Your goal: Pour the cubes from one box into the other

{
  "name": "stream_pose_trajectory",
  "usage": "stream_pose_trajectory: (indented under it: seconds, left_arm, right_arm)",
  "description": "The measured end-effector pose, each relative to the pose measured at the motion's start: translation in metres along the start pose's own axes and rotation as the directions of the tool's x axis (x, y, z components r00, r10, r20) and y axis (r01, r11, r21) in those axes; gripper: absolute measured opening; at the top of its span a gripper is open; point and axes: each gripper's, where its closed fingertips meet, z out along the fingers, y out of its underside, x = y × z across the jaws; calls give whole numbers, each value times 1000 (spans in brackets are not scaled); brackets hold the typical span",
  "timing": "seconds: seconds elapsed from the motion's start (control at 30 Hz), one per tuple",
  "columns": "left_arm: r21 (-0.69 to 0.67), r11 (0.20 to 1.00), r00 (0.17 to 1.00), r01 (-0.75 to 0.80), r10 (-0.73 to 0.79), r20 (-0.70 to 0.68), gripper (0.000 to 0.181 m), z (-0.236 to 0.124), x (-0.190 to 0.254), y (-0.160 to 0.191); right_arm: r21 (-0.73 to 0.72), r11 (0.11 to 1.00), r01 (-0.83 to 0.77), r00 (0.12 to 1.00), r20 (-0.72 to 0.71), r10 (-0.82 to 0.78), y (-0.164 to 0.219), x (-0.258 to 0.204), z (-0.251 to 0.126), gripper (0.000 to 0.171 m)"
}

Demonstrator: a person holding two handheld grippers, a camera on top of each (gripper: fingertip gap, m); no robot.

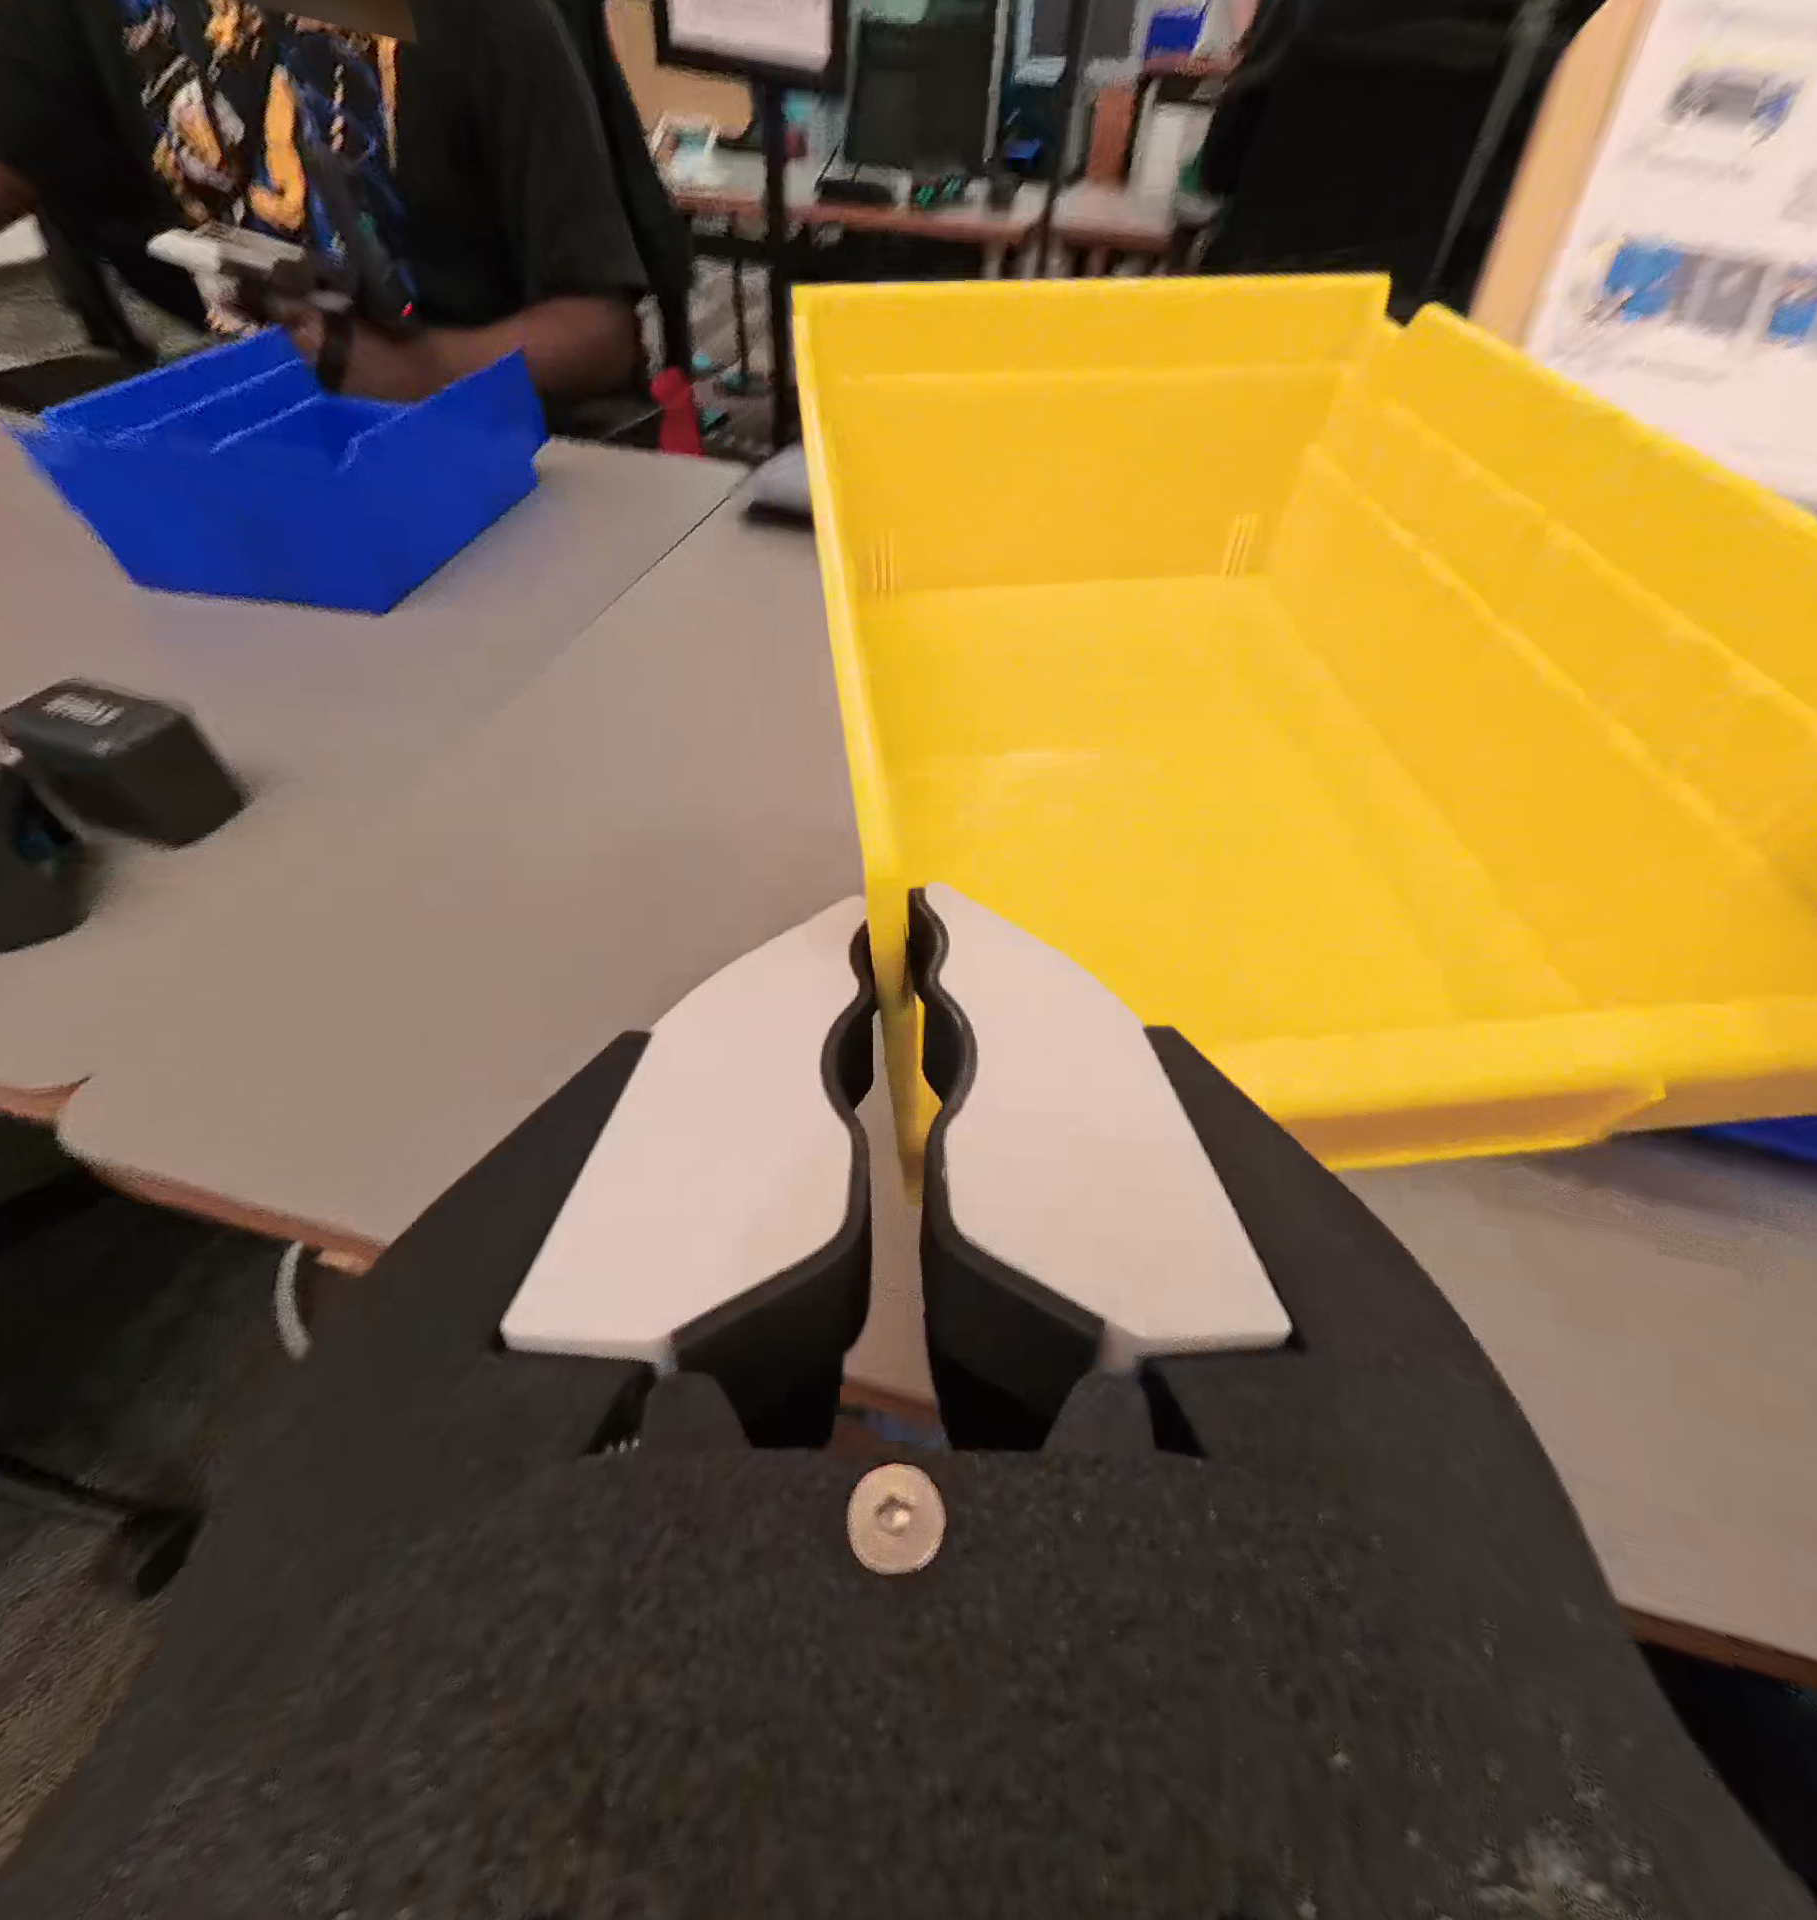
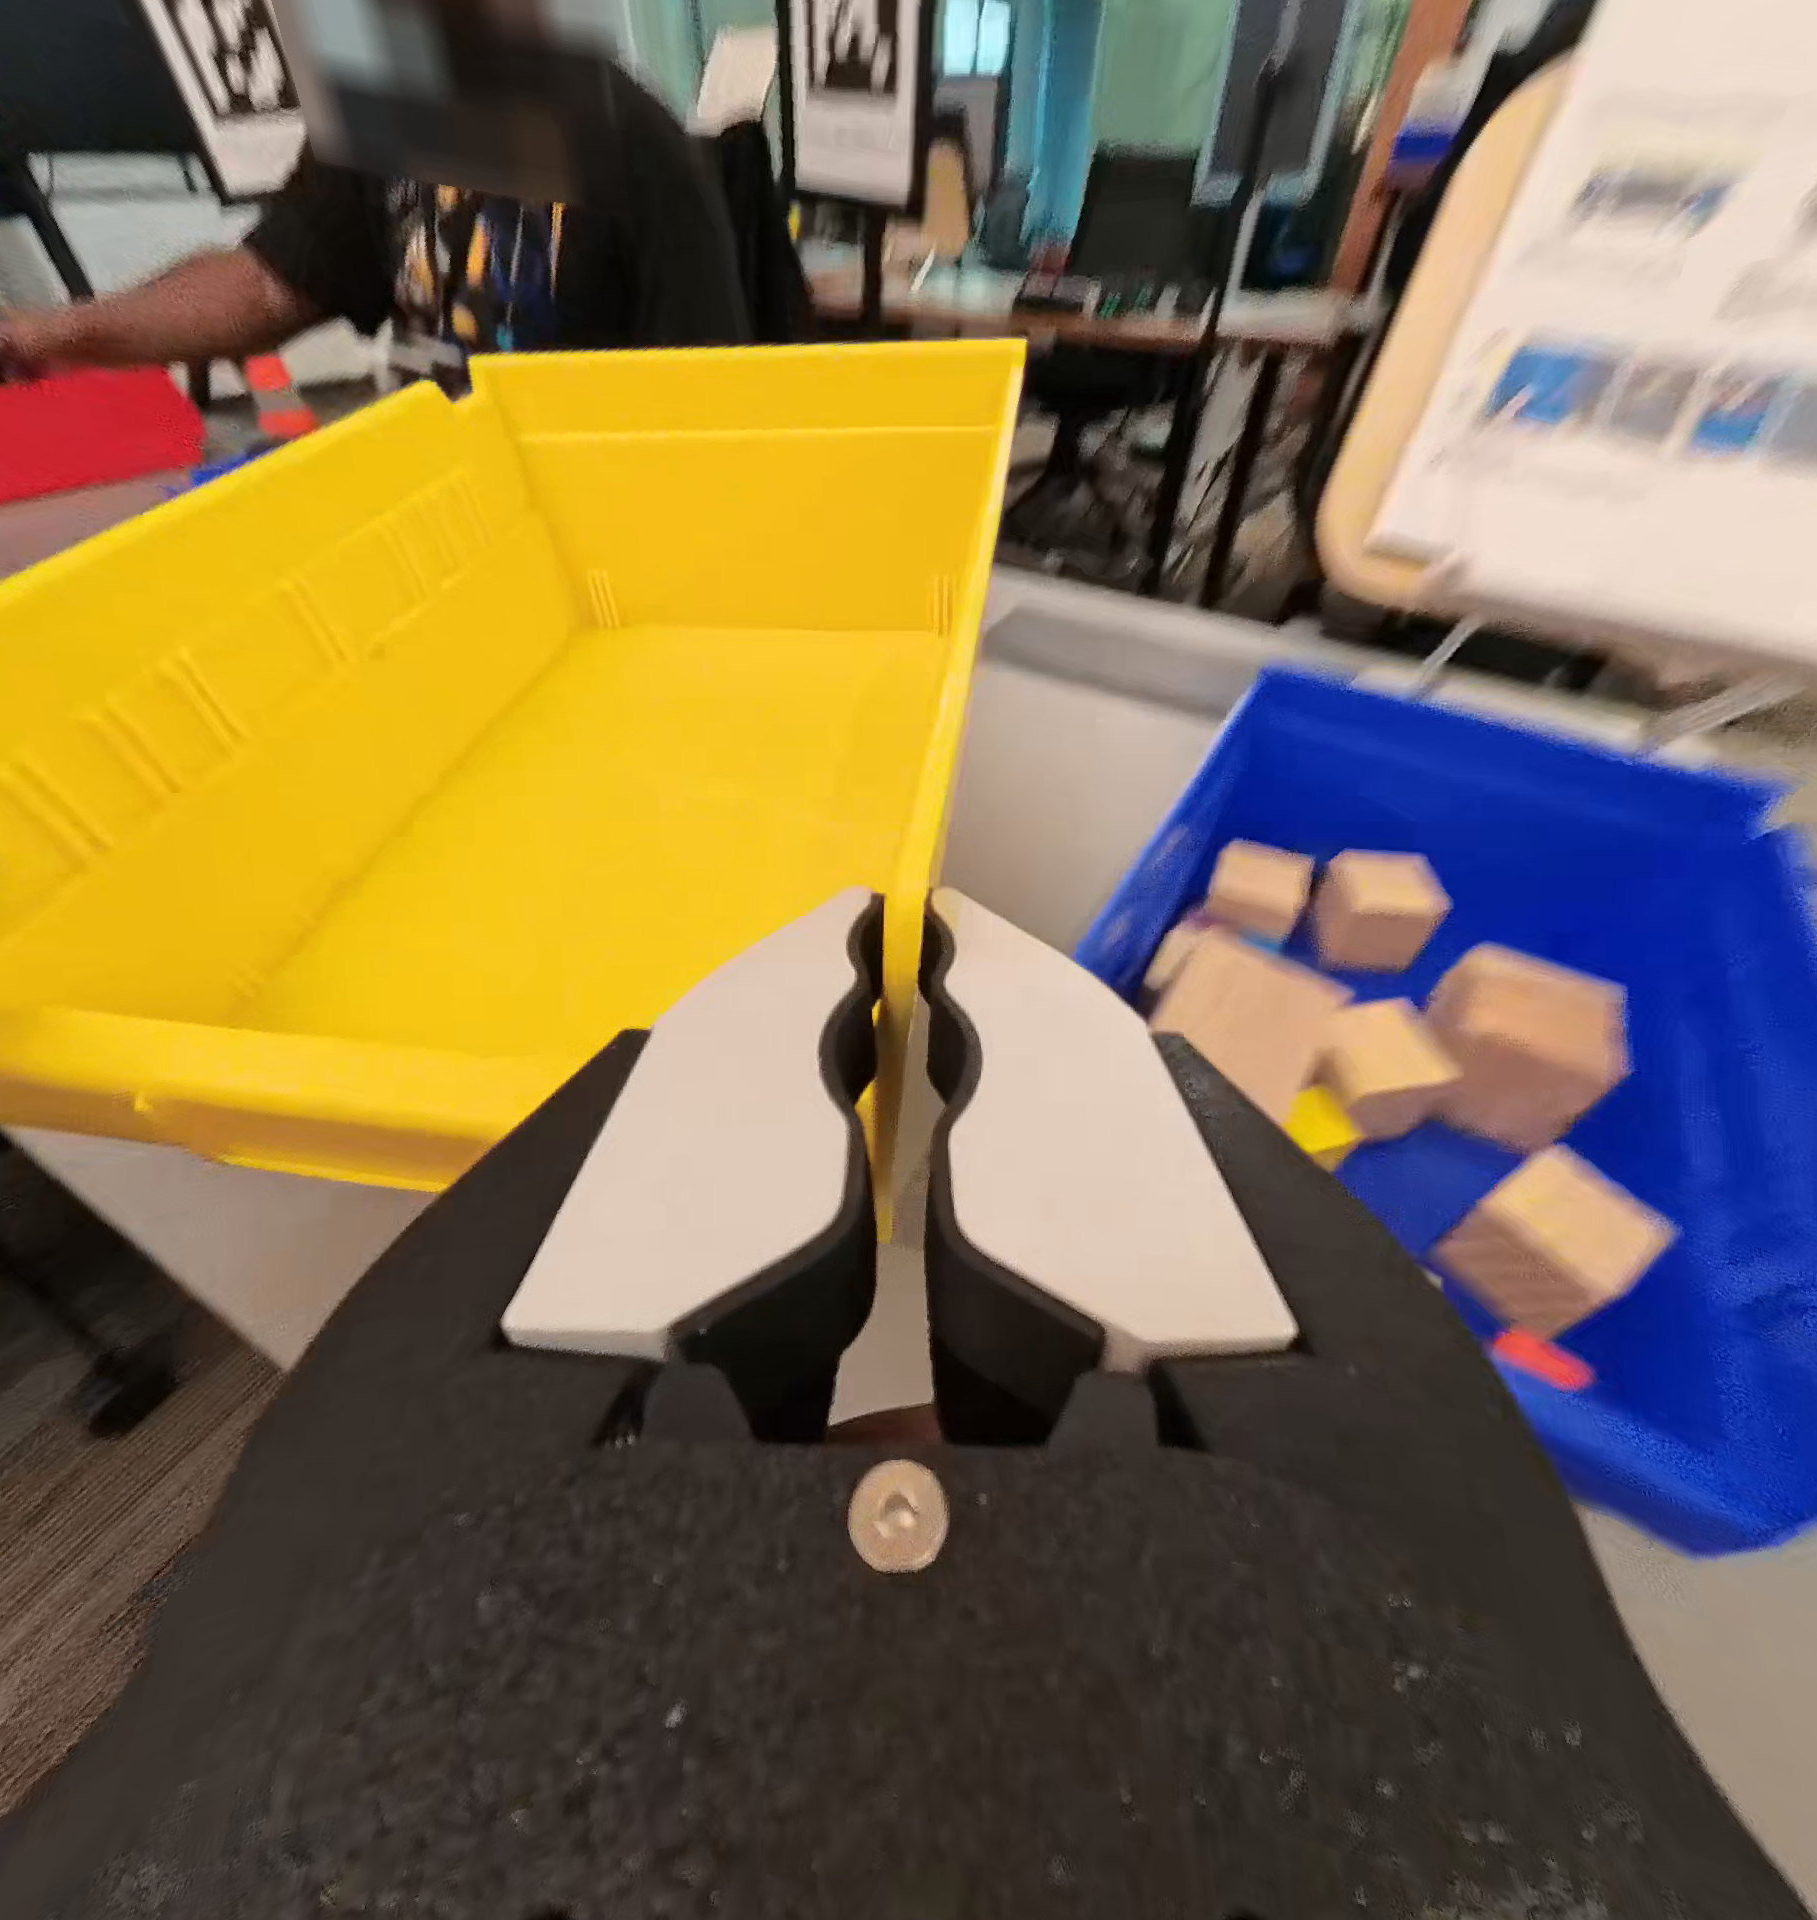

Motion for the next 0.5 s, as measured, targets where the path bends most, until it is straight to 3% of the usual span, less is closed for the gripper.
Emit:
stream_pose_trajectory:
  seconds: [0.17, 0.27, 0.4, 0.5]
  left_arm:
    - [152, 988, 986, -2, 28, -165, 3, -8, 103, -72]
    - [193, 981, 955, -34, 89, -285, 4, -4, 194, -99]
    - [179, 982, 907, -54, 123, -403, 3, 11, 326, -99]
    - [109, 992, 895, -69, 110, -432, 3, 32, 419, -65]
  right_arm:
    - [161, 985, 65, 987, -155, -40, -77, 94, -61, 4]
    - [185, 981, 57, 966, -257, -8, -94, 176, -101, 4]
    - [128, 991, 40, 925, -380, 12, -74, 294, -145, 5]
    - [-3, 998, 62, 880, -472, -55, -40, 384, -160, 5]
